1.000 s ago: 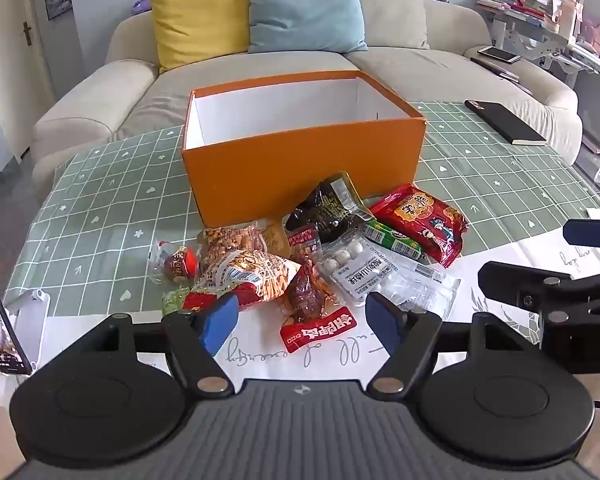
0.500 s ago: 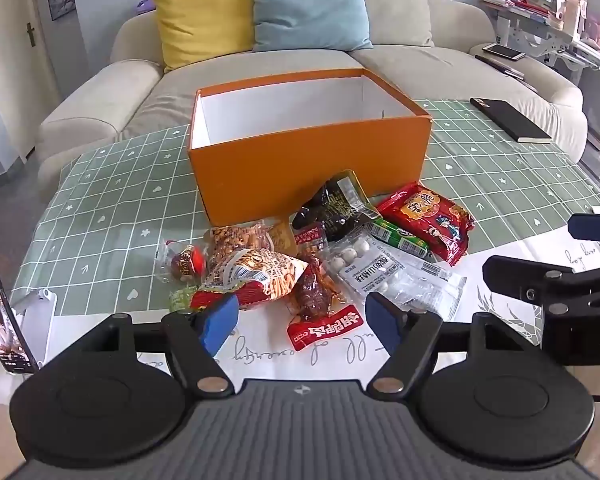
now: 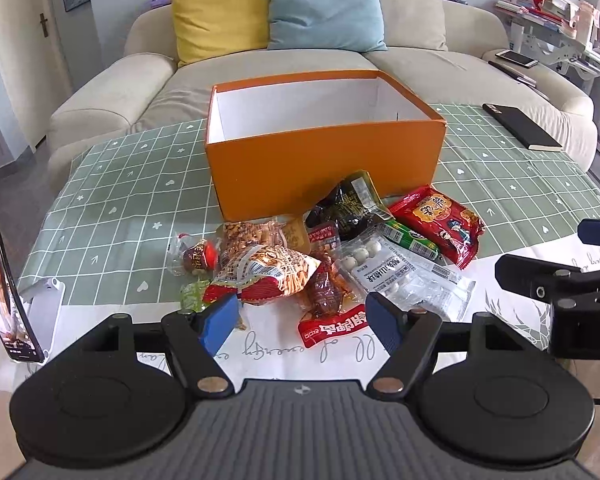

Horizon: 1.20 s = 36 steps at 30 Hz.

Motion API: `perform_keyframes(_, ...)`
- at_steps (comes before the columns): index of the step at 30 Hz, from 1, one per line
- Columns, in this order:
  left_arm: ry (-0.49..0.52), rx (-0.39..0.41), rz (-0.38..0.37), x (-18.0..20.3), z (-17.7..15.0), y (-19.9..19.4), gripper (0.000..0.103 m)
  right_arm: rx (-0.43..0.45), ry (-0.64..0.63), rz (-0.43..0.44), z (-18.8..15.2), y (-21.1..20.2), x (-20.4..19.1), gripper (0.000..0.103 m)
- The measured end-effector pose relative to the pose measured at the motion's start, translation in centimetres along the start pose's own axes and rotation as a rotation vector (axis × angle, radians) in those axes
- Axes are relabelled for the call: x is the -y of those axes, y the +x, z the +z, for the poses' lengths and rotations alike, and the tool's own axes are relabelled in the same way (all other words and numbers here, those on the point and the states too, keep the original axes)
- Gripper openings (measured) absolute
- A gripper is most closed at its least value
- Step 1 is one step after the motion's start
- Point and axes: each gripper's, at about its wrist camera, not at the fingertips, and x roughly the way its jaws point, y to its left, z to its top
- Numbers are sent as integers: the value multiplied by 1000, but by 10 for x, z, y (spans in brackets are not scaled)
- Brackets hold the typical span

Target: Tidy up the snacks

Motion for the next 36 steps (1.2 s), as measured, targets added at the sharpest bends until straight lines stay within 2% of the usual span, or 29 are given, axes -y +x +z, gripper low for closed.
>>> perform_keyframes(36, -10, 6, 8, -4, 0, -1, 85, -30, 8, 0, 1, 5, 0, 99)
